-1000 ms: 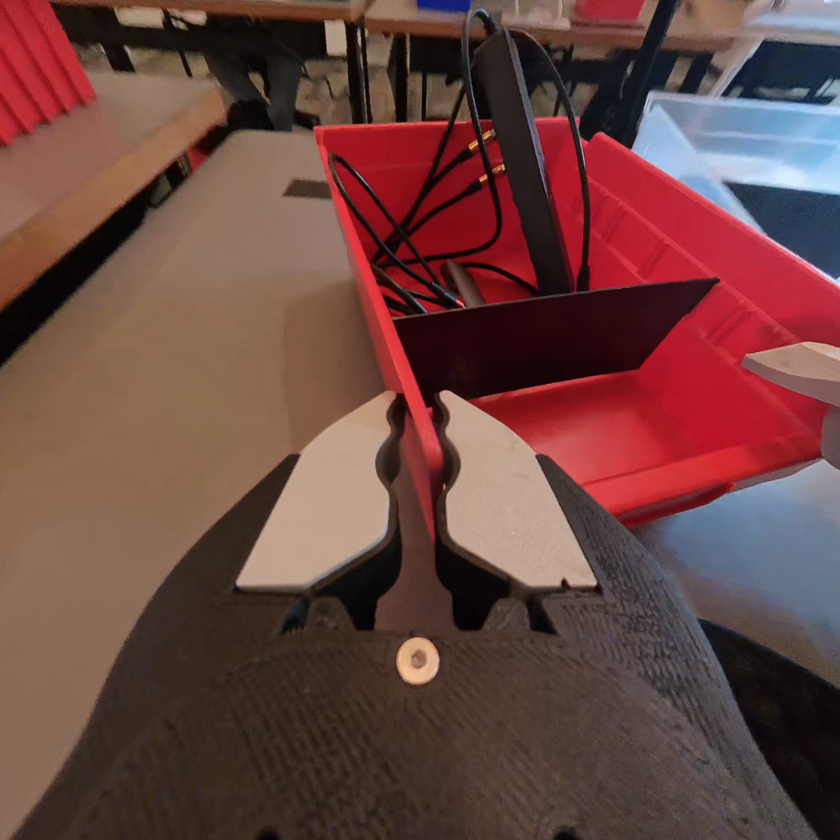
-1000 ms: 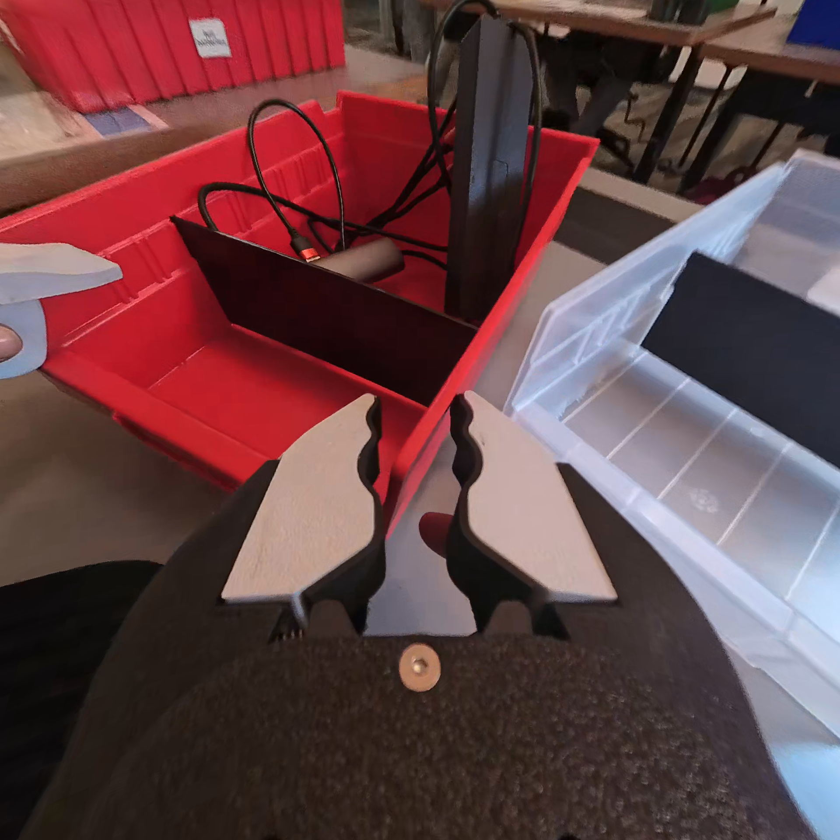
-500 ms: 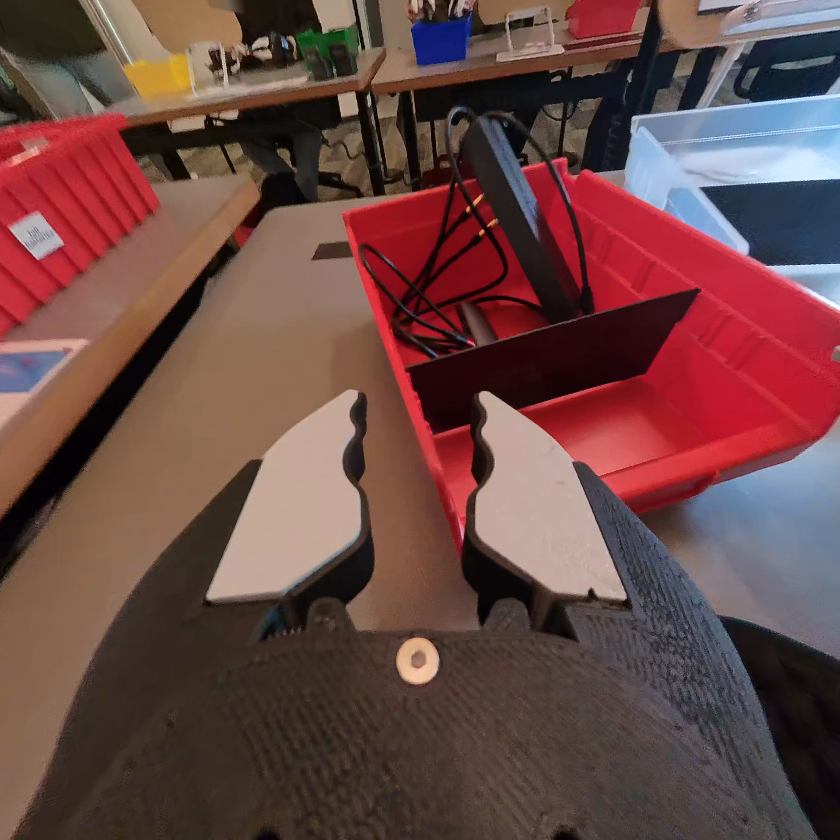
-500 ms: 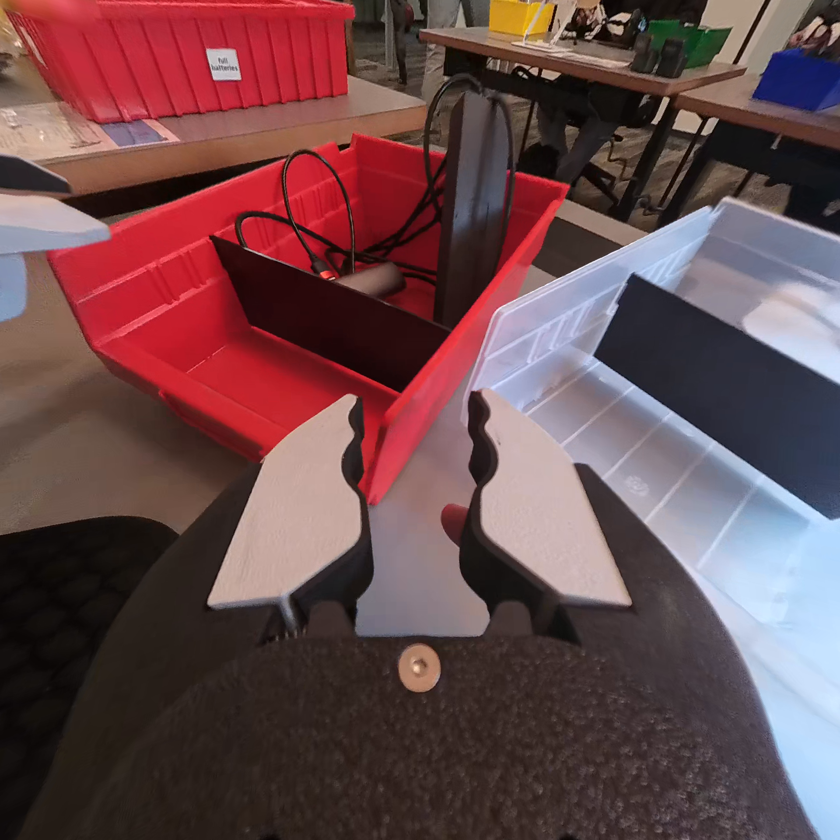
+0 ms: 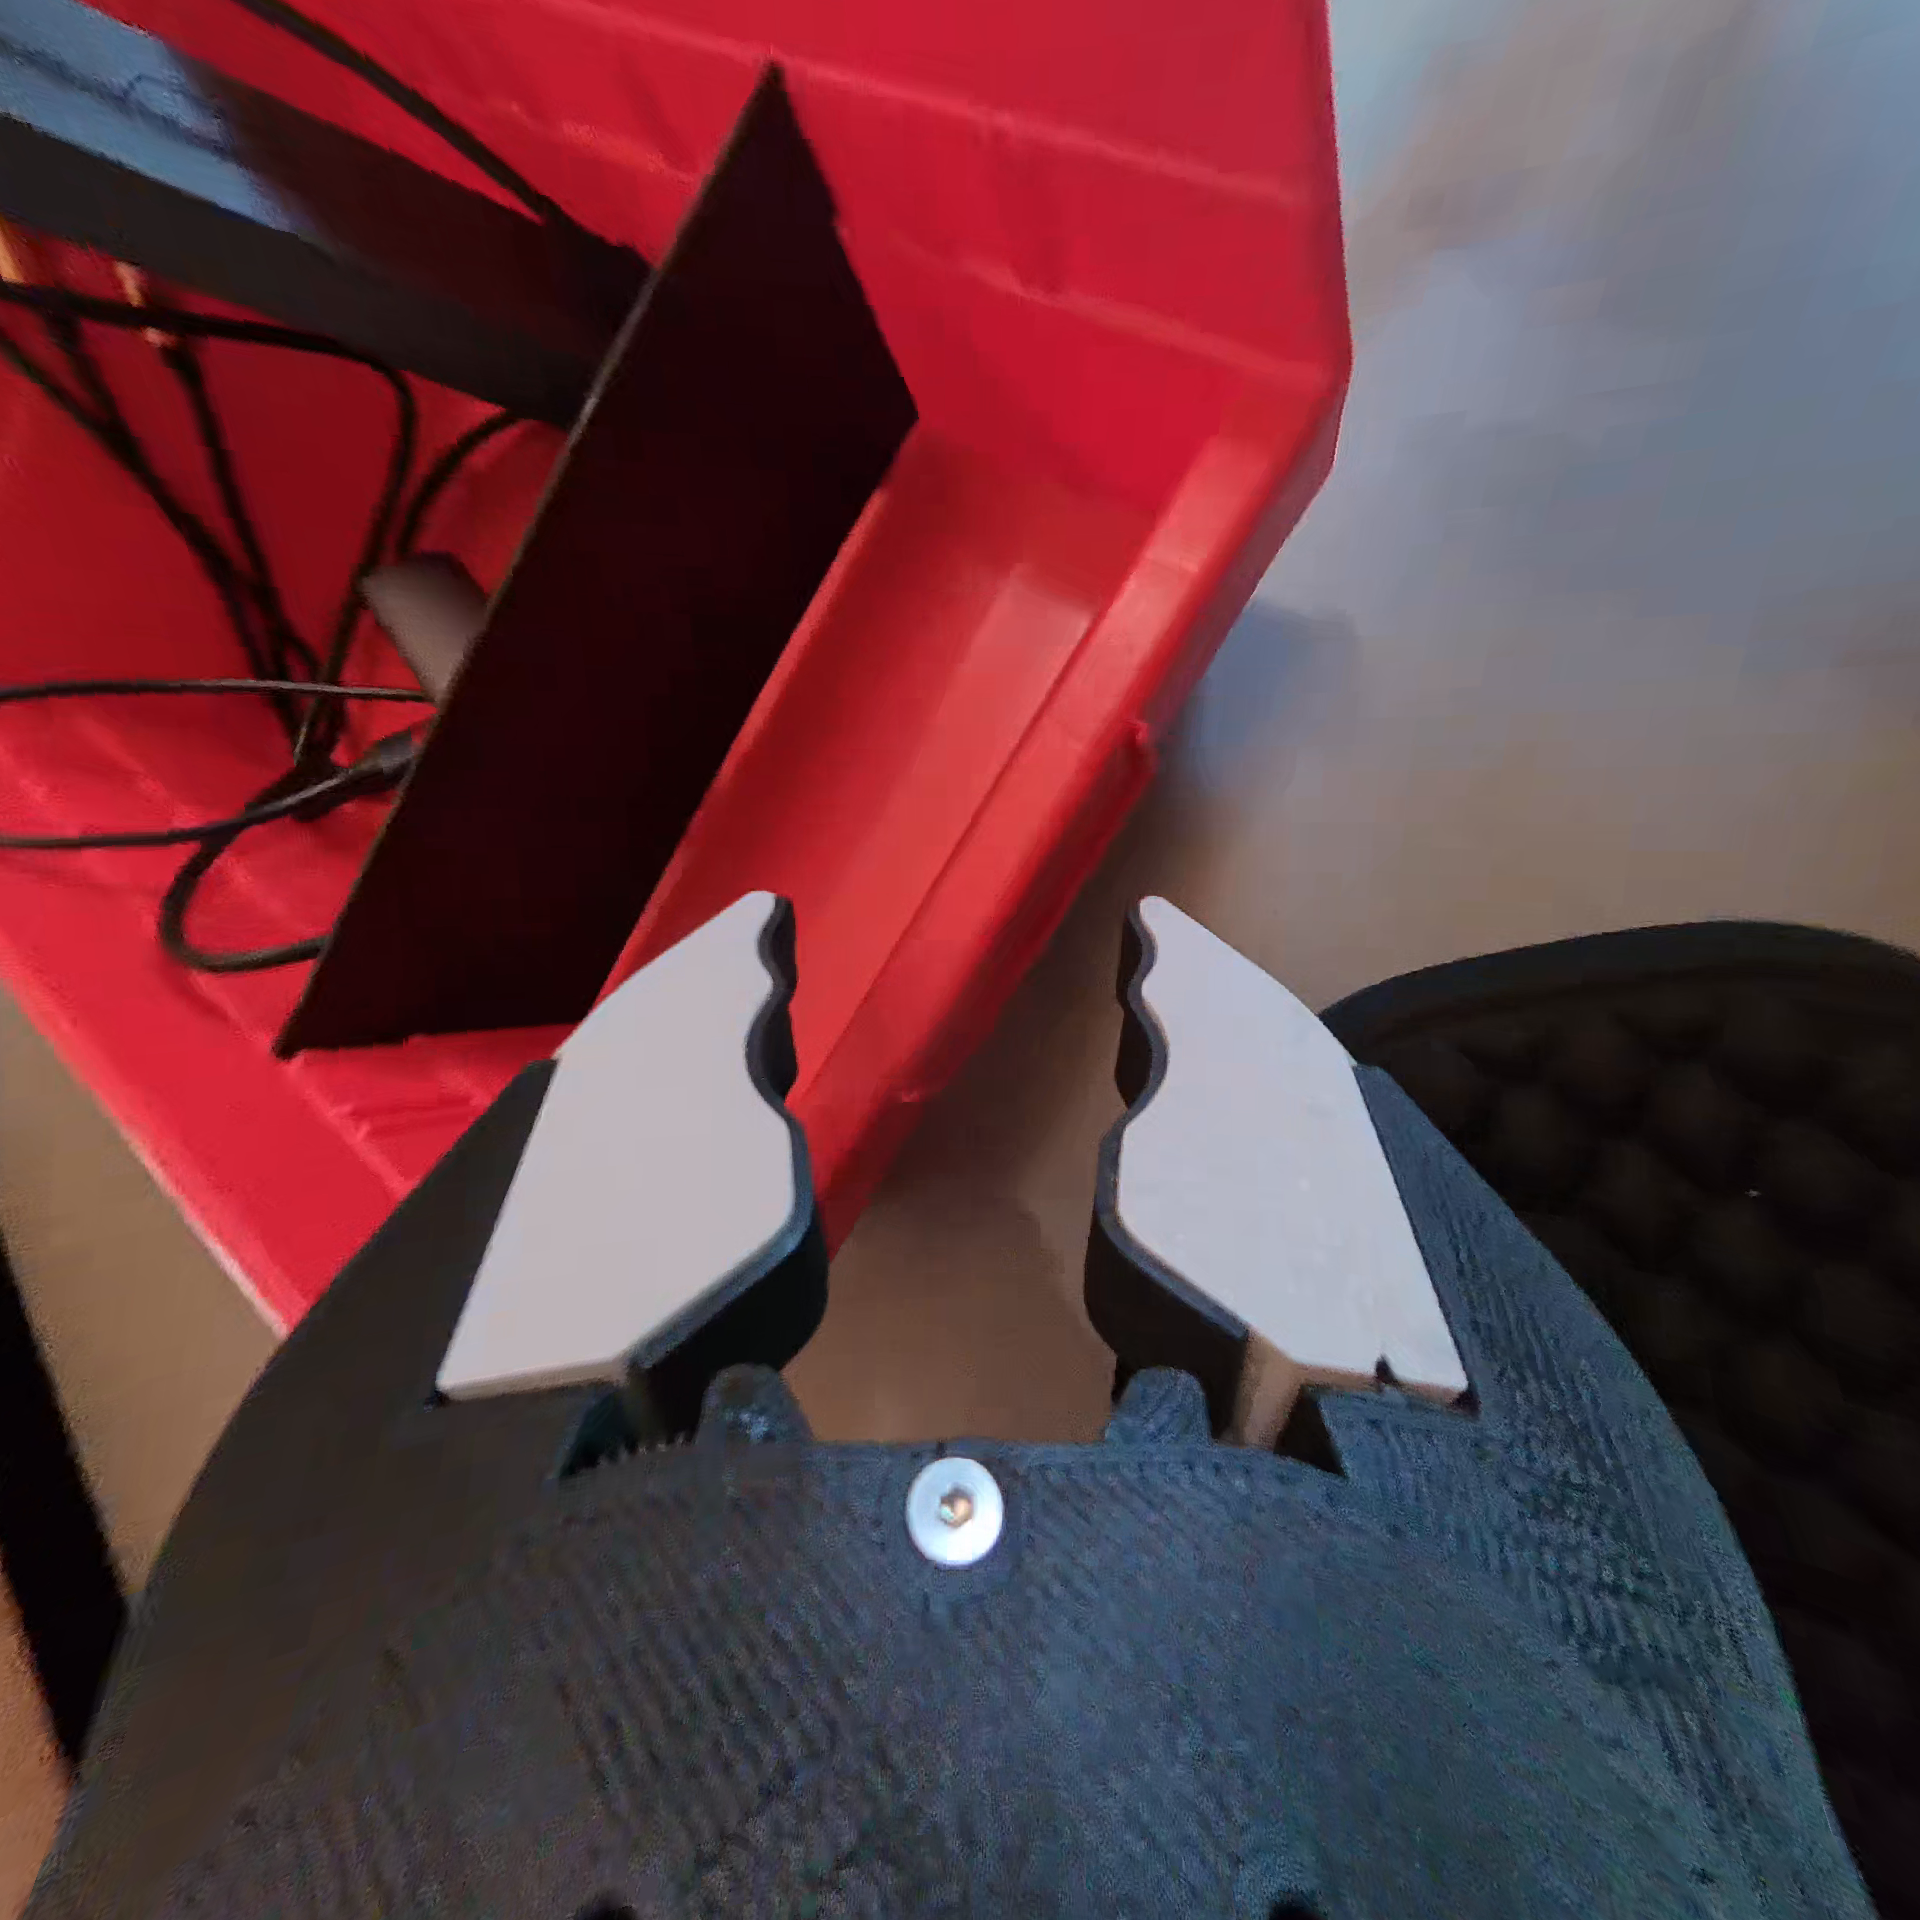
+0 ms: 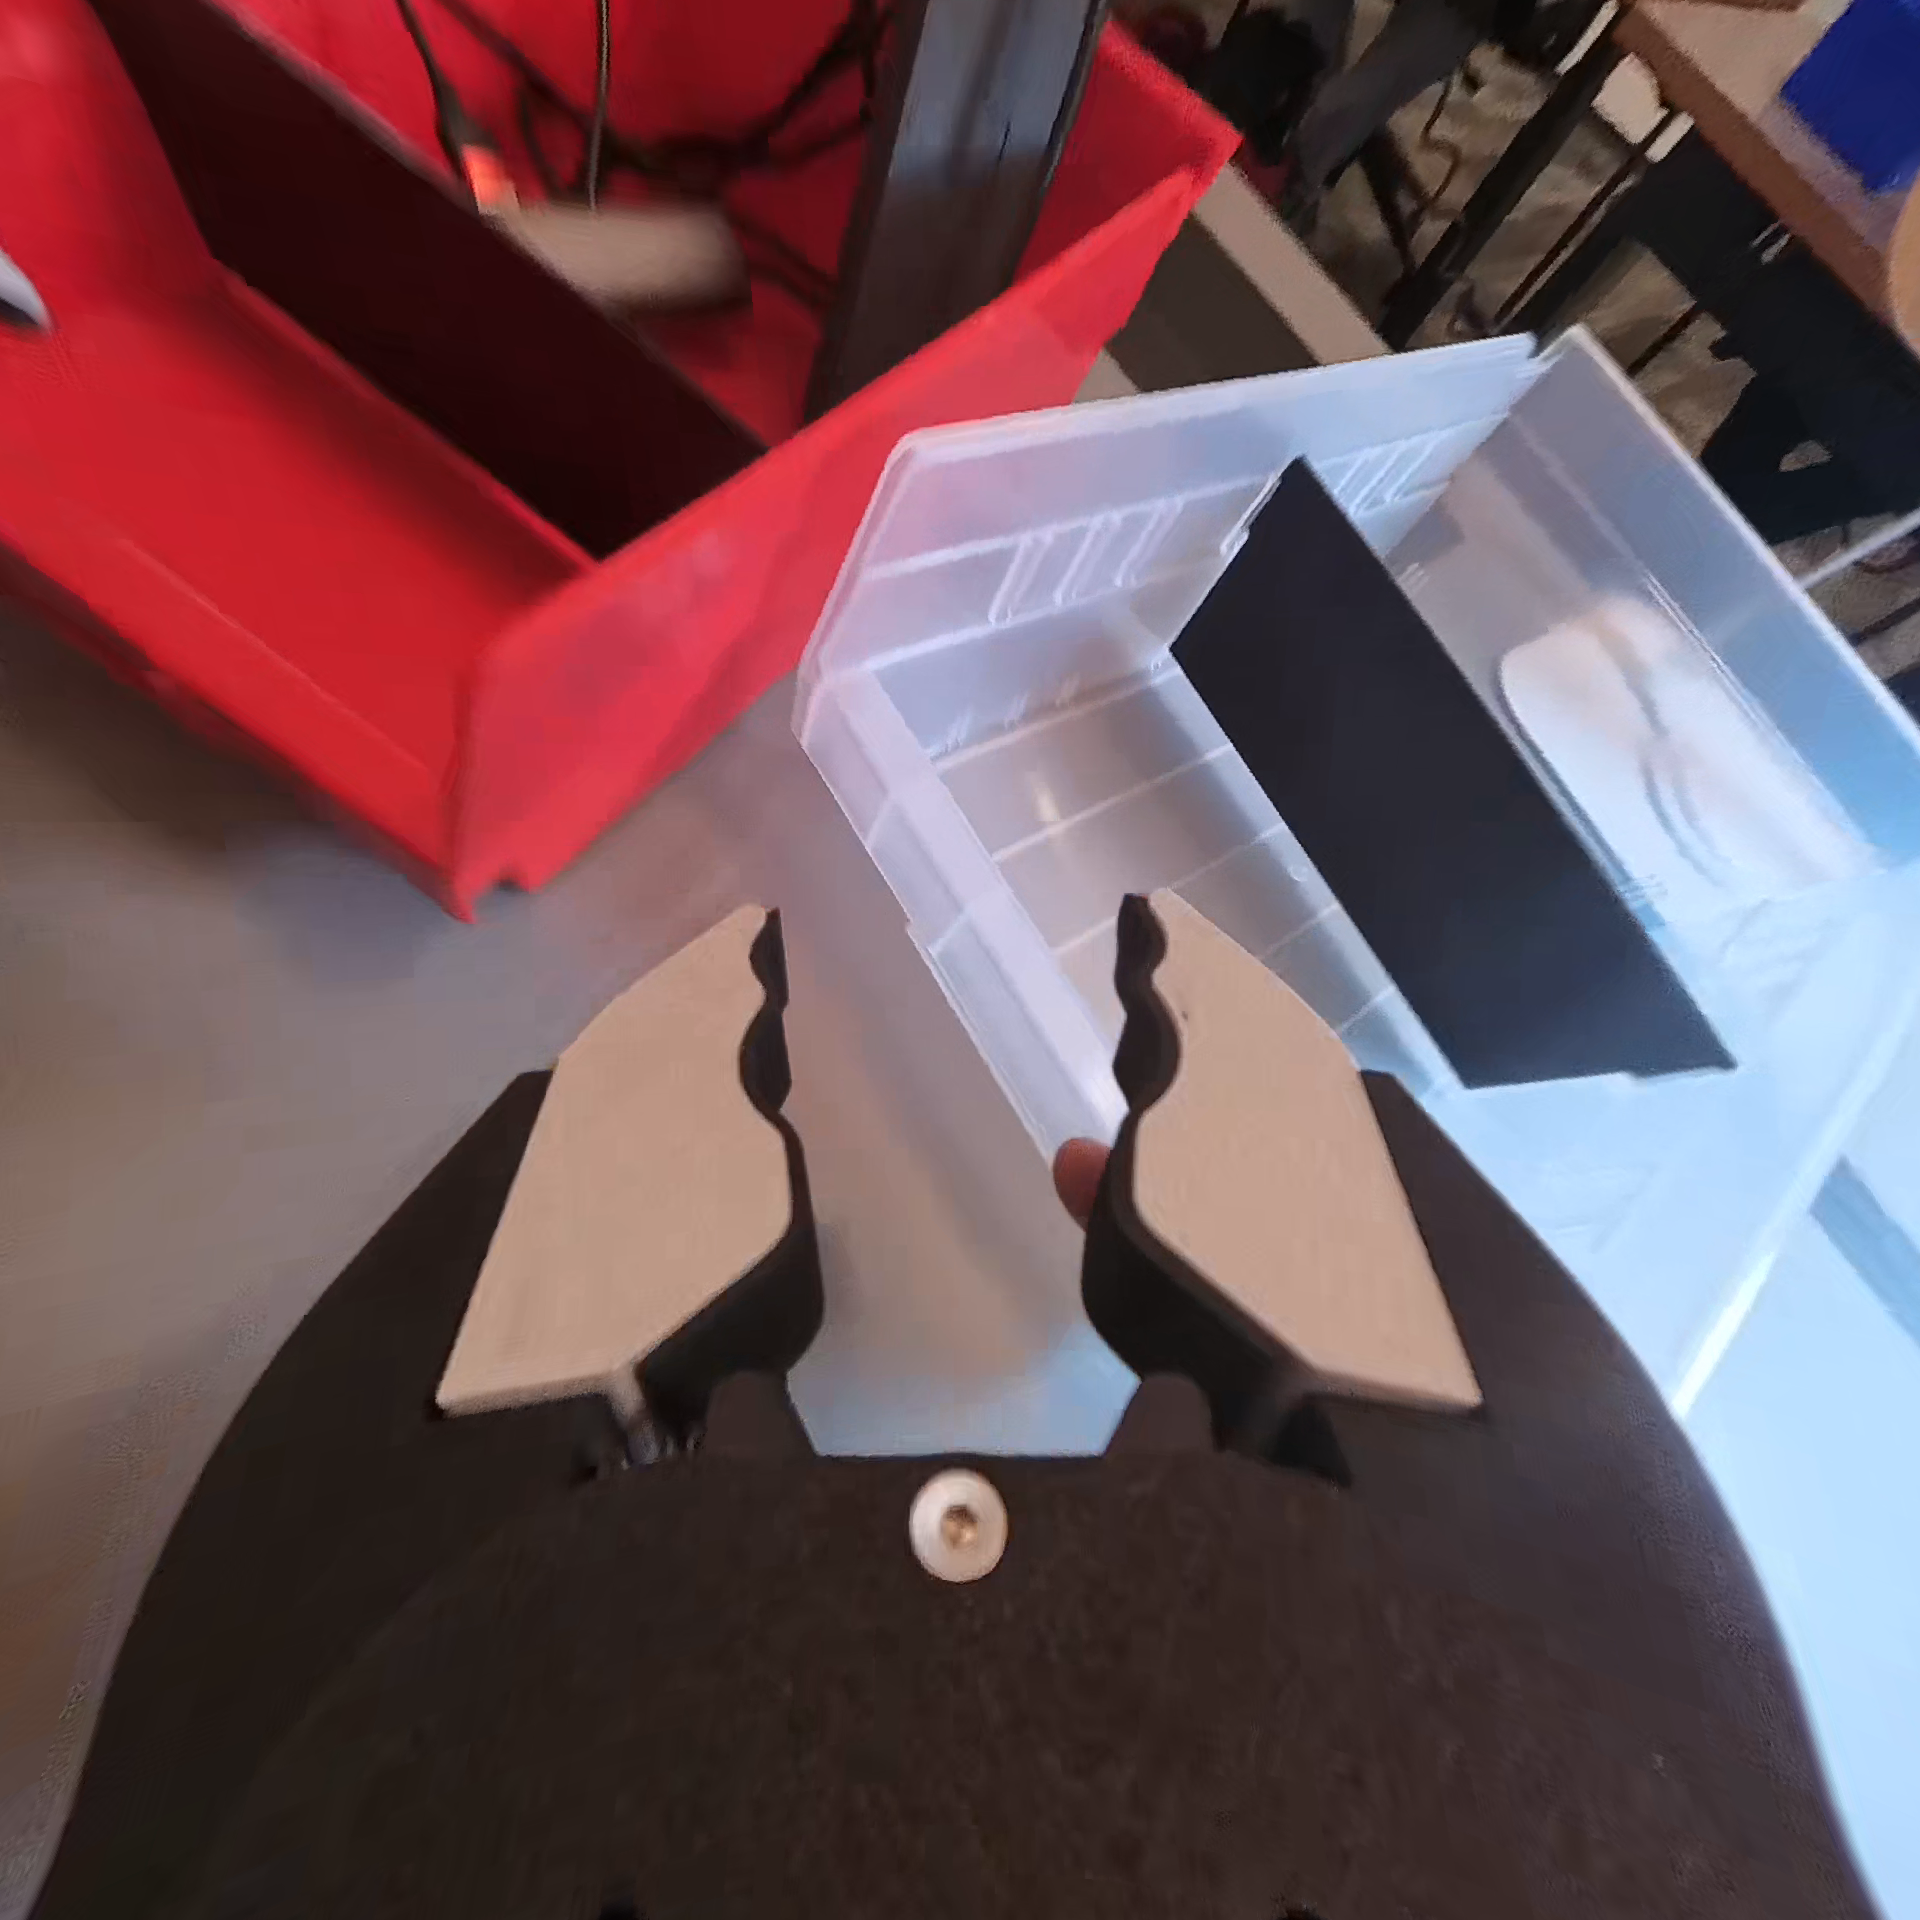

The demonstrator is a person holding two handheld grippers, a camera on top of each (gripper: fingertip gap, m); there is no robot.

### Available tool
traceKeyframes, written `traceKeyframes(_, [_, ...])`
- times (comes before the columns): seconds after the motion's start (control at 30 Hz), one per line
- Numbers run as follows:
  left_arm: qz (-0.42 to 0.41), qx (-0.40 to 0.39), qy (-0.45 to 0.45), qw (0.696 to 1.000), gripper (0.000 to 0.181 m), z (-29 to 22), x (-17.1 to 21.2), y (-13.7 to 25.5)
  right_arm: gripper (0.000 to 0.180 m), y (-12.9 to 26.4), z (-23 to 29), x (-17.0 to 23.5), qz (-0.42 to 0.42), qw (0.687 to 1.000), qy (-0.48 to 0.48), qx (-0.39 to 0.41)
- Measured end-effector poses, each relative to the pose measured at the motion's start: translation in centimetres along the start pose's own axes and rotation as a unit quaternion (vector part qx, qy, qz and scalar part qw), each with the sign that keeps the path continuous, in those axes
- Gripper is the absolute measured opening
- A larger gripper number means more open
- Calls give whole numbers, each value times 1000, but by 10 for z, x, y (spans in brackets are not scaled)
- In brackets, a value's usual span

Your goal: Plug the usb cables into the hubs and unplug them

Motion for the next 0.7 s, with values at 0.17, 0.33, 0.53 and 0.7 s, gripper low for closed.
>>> traceKeyframes(0.17, [47, 0, -63, 997, 57, -6, -7, -18, 67, -25, -13, -1, 120, 983, 140, -20])
traceKeyframes(0.33, [59, -5, -90, 994, 48, -8, -9, -30, 51, -55, -16, 13, 203, 959, 192, -37])
traceKeyframes(0.53, [44, -9, -125, 991, 41, -12, -11, -32, 38, -36, -22, 30, 191, 956, 224, -15])
traceKeyframes(0.7, [38, -18, -156, 987, 35, -15, -13, -34, 37, 12, -36, 71, 191, 959, 211, 12])
Point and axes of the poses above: each gripper's, where its closed fingertips meet, y back along the fingers, x out of its underside, z = x × y across the jaws, the point moved 9 cm from there along y, back along the fingers, and after that the axes turned 5 degrees about -y, right-handed, at the moved point
